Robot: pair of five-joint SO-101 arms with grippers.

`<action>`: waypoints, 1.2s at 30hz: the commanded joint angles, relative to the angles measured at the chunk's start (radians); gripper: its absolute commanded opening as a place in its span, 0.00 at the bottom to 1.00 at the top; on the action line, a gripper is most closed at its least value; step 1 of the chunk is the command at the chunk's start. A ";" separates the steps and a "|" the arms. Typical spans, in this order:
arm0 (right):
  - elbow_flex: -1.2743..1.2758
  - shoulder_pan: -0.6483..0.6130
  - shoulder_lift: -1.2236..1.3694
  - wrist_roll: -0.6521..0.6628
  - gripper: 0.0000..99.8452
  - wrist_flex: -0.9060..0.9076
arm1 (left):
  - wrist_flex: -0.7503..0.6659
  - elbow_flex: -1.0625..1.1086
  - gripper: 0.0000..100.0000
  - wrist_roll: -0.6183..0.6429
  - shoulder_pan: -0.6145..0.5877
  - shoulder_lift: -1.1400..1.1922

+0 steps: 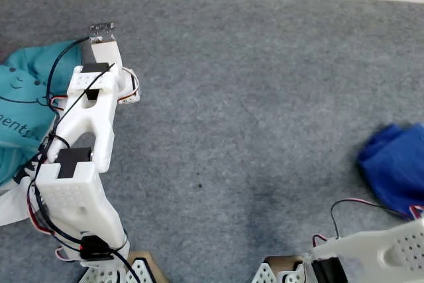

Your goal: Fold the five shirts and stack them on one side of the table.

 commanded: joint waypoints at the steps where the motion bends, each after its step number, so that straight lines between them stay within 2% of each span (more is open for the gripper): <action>1: -0.053 0.087 -0.081 0.043 0.01 -0.008 | -0.014 -0.016 0.19 -0.011 0.012 -0.007; 8: -0.053 0.214 -0.079 0.048 0.01 -0.008 | -0.014 -0.015 0.19 -0.011 0.012 -0.007; 15: 0.005 0.217 -0.073 0.048 0.01 -0.013 | -0.014 -0.015 0.19 -0.011 0.012 -0.007; 17: 0.004 0.200 -0.079 0.044 0.02 -0.012 | -0.014 -0.015 0.19 -0.011 0.012 -0.007; 20: -0.015 0.162 -0.094 0.028 0.09 -0.007 | -0.014 -0.015 0.19 -0.011 0.012 -0.007; 24: -0.033 0.133 -0.143 -0.084 0.14 -0.007 | -0.014 -0.015 0.19 -0.011 0.012 -0.005; 30: -0.027 0.045 -0.266 -0.137 0.15 -0.007 | -0.014 -0.015 0.19 -0.011 0.012 -0.005; 36: -0.033 -0.094 -0.367 -0.137 0.15 0.087 | -0.014 -0.015 0.19 -0.011 0.012 -0.008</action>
